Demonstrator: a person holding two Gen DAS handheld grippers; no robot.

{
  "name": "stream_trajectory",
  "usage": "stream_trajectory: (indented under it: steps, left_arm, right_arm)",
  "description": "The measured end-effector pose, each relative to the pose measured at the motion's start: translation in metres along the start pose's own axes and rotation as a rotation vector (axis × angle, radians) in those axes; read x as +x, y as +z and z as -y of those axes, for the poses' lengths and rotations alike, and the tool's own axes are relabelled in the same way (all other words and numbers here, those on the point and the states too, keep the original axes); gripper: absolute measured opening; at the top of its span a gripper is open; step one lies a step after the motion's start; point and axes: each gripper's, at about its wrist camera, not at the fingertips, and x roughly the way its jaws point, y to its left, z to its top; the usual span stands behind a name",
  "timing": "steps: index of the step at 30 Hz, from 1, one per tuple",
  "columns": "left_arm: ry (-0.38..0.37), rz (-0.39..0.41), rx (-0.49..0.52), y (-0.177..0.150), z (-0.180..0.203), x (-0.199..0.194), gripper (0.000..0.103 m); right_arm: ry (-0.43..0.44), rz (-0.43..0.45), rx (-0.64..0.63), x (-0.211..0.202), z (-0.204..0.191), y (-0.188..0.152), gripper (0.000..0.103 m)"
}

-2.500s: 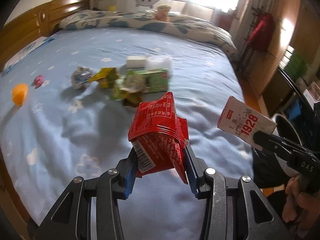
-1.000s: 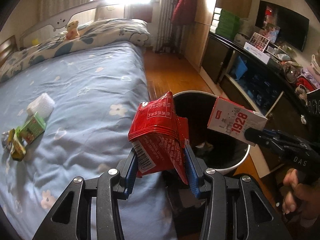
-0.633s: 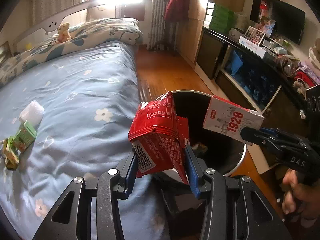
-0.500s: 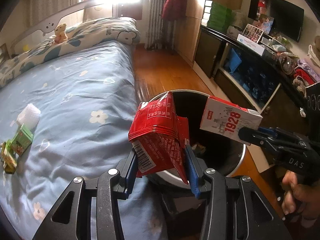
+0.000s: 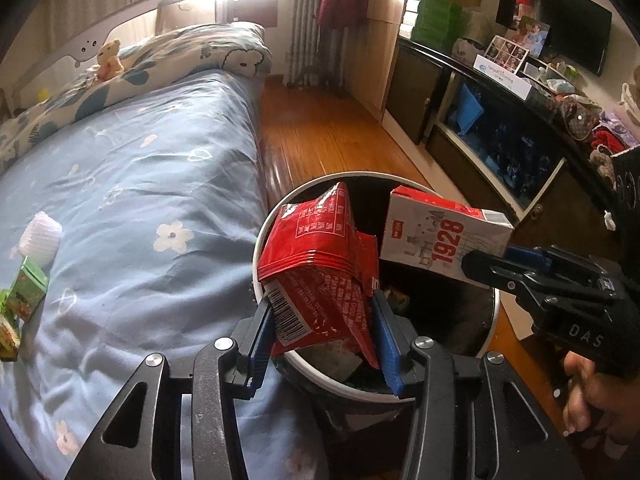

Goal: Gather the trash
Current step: 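Open the left tool over the bin while the right tool opens to drop the carton, then move both open tools back over the trash on the bed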

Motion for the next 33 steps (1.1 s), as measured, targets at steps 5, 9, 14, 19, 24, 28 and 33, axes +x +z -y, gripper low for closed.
stream_trajectory:
  steps: [5, 9, 14, 19, 24, 28, 33]
  left_arm:
    - [-0.007, -0.009, 0.002, 0.003, 0.002, 0.005, 0.049]
    - [-0.013, -0.014, -0.008, 0.001, 0.001, 0.004, 0.056]
    - [-0.008, 0.006, -0.023, -0.005, -0.005, -0.005, 0.065]
    - [0.001, 0.028, -0.07, -0.02, -0.019, -0.021, 0.074]
    - [0.024, 0.043, -0.116, -0.038, -0.035, -0.037, 0.074]
    - [0.062, 0.047, -0.189, -0.058, -0.055, -0.052, 0.074]
    - [0.117, 0.051, -0.263, -0.081, -0.076, -0.071, 0.074]
  right_arm:
    - [-0.008, -0.017, 0.0, 0.005, 0.004, 0.004, 0.036]
    - [-0.006, -0.016, 0.018, 0.004, 0.007, 0.005, 0.039]
    - [0.003, 0.007, 0.038, -0.004, 0.006, 0.004, 0.047]
    - [0.016, 0.053, 0.045, -0.014, -0.002, 0.005, 0.064]
    - [0.047, 0.094, 0.048, -0.024, -0.016, 0.01, 0.073]
    - [0.075, 0.094, 0.029, -0.021, -0.035, 0.011, 0.079]
    - [0.132, 0.062, -0.013, -0.008, -0.07, 0.007, 0.081]
